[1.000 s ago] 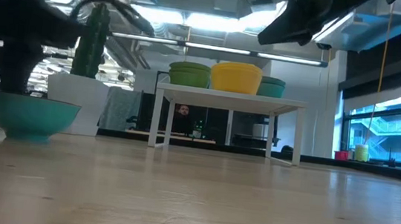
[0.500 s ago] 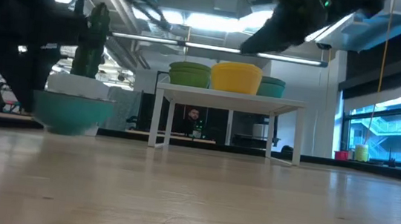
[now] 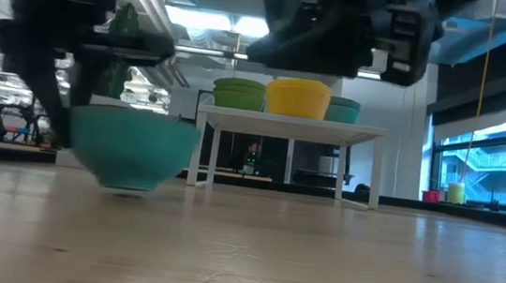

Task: Pick & Place Mini bowls
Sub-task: Stack the blue patterned bowl on top of the other blue patterned bowls on the shelf

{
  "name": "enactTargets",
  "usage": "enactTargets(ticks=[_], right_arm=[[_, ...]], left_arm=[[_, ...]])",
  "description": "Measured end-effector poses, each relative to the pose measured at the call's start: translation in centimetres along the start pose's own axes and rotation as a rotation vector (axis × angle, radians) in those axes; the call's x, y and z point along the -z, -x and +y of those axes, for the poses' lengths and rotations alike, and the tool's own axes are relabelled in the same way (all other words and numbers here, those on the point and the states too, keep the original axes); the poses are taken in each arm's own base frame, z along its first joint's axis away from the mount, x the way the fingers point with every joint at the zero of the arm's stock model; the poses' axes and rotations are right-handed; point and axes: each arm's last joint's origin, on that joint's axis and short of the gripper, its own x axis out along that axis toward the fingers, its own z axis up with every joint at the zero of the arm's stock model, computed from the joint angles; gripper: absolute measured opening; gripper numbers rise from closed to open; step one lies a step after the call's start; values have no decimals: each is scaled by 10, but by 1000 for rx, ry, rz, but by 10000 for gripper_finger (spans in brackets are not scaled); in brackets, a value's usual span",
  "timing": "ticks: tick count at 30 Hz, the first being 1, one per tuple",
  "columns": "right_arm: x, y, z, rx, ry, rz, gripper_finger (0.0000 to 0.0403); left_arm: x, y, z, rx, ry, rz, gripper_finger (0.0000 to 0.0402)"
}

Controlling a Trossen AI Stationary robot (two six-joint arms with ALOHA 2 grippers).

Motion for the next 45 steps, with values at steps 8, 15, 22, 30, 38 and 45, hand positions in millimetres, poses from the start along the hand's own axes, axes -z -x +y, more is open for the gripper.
enactTargets(ticks=[8,15,22,30,38,45], right_arm=[[5,-41,0,-49,78,108,121],[10,-62,-5,-74,93,246,120],[14,-78,-6,-107,81,286,90],[10,-75,-6,-198,97,347,20],[2,-64,-9,-270,29,511,12],[0,-43,-16,-172,-24,839,12]], left_arm=[[0,-2,11,-29,-134,-29,13],[-2,-2,9,-30,-166,-35,12],[-3,-2,9,-21,-163,-57,13],[-6,-2,13,-59,-156,-86,26],[-15,-1,28,-115,299,-225,114],[-12,4,31,-244,548,-199,177]])
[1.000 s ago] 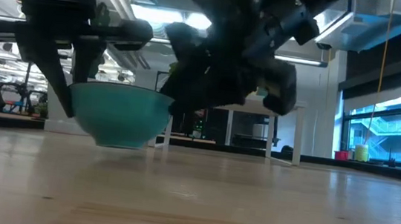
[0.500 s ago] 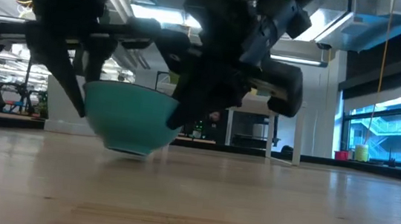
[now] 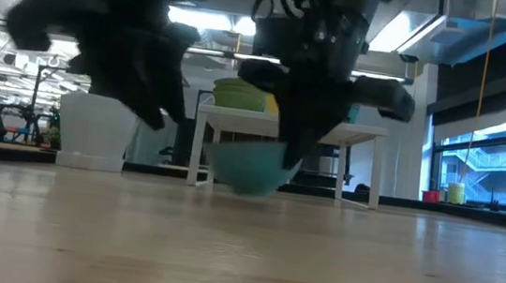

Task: Pick & Place Mini bowls
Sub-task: Stack the blue patterned bowl on top of the other blue patterned bowls on the shelf

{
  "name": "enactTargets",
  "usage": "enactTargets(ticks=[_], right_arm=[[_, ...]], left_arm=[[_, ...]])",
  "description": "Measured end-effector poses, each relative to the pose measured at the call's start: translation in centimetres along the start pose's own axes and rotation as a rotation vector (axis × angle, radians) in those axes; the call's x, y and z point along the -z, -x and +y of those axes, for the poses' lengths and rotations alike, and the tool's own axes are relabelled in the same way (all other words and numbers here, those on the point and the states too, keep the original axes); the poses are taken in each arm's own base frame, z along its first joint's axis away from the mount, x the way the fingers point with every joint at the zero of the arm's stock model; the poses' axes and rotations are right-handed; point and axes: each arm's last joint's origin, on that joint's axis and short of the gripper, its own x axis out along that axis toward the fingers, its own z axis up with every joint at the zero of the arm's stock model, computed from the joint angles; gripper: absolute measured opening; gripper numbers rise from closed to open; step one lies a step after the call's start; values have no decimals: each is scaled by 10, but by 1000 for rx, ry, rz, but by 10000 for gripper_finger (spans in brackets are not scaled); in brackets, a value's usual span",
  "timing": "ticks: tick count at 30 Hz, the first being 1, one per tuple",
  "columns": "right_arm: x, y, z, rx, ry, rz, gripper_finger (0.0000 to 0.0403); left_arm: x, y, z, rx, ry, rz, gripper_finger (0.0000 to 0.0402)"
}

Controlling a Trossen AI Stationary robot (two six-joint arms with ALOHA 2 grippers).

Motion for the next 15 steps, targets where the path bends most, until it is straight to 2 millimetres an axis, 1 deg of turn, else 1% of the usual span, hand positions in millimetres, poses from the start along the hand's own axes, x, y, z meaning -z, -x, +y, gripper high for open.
enactTargets(ticks=[3,5,7,9,12,15], right_arm=[[8,20,-4,5,-22,32,12],[12,33,-8,4,-34,-11,12],[18,52,-14,16,-50,-54,12],[26,74,-20,50,-73,-94,12],[44,113,-29,131,-124,-154,12],[66,149,-38,286,-195,-156,12]], left_arm=[[3,14,8,-142,82,1,187],[7,25,15,-213,108,8,190],[9,38,23,-270,146,-6,191],[11,53,32,-327,200,-38,191],[14,72,43,-380,289,-93,192],[16,90,52,-424,370,-157,192]])
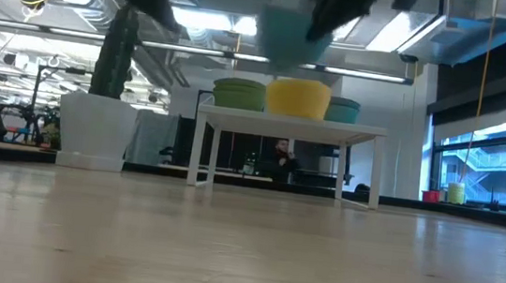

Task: Pick & Place Mini bowls
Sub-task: Stack the blue patterned bowl on top of the other blue patterned bowls on the shelf

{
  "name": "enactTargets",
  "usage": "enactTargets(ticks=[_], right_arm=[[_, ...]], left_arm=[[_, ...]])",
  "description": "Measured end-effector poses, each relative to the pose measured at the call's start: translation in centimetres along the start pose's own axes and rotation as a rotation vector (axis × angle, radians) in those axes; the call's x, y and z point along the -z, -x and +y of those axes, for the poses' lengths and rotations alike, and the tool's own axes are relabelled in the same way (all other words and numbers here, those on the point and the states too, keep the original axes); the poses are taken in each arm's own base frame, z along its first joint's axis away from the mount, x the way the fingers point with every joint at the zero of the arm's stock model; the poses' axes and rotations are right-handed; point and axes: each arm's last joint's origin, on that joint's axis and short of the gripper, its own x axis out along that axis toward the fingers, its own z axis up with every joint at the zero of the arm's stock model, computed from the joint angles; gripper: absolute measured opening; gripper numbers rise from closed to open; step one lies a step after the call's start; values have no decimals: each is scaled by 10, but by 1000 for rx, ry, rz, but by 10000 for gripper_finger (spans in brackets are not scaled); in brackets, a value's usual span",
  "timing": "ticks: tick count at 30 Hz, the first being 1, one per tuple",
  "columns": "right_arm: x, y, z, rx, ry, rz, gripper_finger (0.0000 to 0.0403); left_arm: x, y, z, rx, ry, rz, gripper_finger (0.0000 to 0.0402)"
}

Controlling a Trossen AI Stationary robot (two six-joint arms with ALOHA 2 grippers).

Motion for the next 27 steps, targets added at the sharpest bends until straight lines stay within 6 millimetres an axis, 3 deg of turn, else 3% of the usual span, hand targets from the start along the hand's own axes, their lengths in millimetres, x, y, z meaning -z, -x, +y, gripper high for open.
enactTargets(ticks=[4,9,12,16,27], right_arm=[[27,38,-33,260,-175,41,12],[72,54,-78,438,-450,95,12],[99,48,-101,494,-541,155,12],[129,32,-121,429,-611,195,12],[166,-8,-141,284,-664,252,13]], left_arm=[[-6,11,15,-61,91,-74,192],[-12,15,27,-119,171,-138,192],[-19,11,32,-157,244,-177,192],[-26,5,38,-182,316,-199,192],[-34,-14,59,-255,385,-194,192]])
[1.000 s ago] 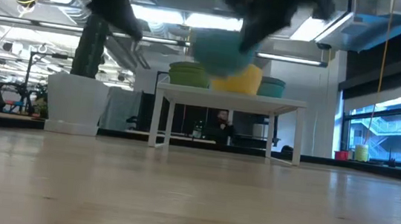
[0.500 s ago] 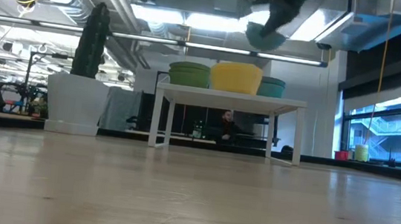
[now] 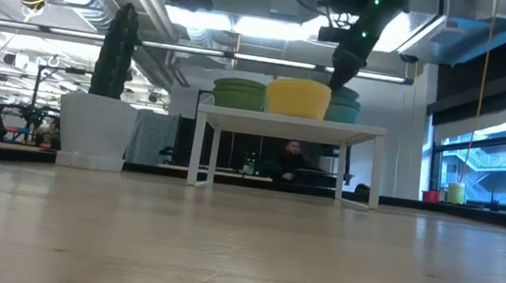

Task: Pick & Place Mini bowls
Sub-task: Stack the blue patterned bowl on top of the other blue patterned bowls on the shelf

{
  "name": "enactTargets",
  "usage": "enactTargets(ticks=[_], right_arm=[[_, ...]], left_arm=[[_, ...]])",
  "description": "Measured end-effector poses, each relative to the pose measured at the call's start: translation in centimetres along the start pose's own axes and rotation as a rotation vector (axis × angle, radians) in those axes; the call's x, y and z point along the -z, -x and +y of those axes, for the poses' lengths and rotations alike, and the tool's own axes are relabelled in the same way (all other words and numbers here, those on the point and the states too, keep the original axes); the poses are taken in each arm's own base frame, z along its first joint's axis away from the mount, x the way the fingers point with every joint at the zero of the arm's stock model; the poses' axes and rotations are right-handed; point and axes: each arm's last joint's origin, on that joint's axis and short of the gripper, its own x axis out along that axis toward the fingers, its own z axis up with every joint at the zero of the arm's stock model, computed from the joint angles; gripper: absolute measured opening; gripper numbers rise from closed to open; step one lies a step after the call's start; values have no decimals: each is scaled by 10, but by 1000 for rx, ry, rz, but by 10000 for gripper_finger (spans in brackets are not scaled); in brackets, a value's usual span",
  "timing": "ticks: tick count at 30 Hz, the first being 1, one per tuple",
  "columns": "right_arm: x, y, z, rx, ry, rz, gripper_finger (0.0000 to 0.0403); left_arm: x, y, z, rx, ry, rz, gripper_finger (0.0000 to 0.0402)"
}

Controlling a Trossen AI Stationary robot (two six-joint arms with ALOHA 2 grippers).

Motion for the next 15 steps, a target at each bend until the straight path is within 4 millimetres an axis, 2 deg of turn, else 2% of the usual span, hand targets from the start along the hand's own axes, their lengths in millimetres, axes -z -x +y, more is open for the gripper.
enactTargets(ticks=[6,15], right_arm=[[5,-7,-1,-89,5,15,40],[9,7,2,-191,16,-17,50]], left_arm=[[4,-8,4,-13,-37,24,192],[5,-19,11,-61,-70,43,192]])
